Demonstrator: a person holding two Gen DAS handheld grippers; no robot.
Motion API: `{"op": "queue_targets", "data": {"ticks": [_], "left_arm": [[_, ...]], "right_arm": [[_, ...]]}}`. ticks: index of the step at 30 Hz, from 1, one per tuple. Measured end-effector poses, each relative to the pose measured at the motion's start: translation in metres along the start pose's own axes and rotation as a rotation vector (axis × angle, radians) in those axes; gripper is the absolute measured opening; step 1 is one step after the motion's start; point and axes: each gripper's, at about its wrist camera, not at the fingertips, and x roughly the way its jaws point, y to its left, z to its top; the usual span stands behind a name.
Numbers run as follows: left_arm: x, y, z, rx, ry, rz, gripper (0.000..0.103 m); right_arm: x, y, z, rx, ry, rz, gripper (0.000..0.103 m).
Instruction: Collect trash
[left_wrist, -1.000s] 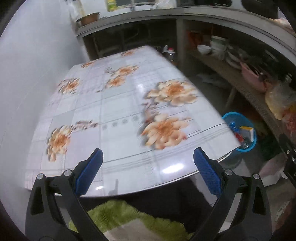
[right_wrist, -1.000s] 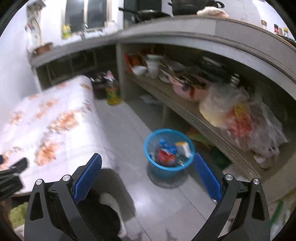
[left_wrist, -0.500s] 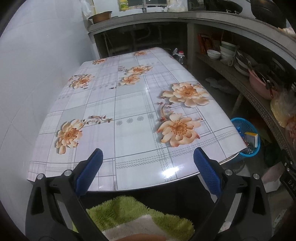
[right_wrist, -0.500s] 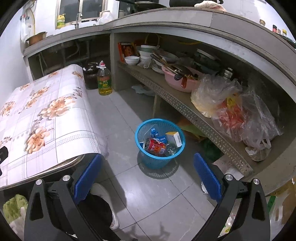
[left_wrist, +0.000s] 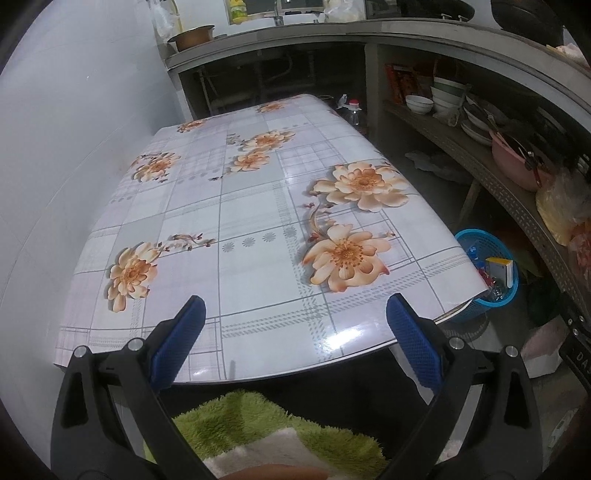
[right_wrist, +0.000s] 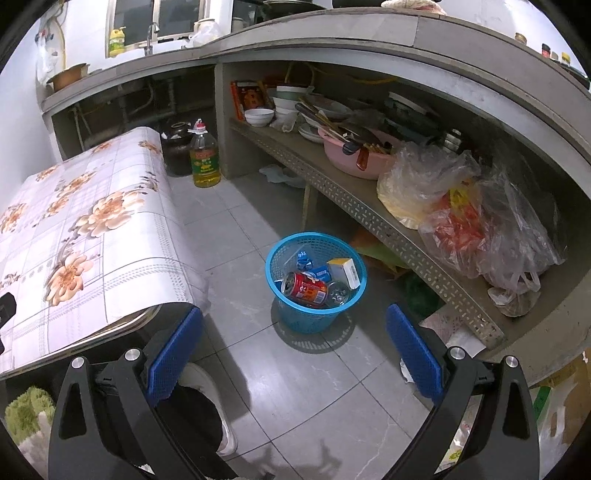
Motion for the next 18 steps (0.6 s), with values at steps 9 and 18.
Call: {"op": "queue_targets", "data": {"ticks": [9, 18], "left_arm": [[0.0034, -0.0027, -0.0003, 0.009, 0.017, -0.008, 0.094], [0.0048, 0.0005, 0.0011, -0.006, 0.016, -0.004, 0.094]], "right_arm": [[0.0001, 0.0013, 0.0003, 0.003, 0.004, 0.003, 0.096], [-0.0004, 0.0034, 0.0015, 0.000, -0.005, 0.003, 0.096]]}}
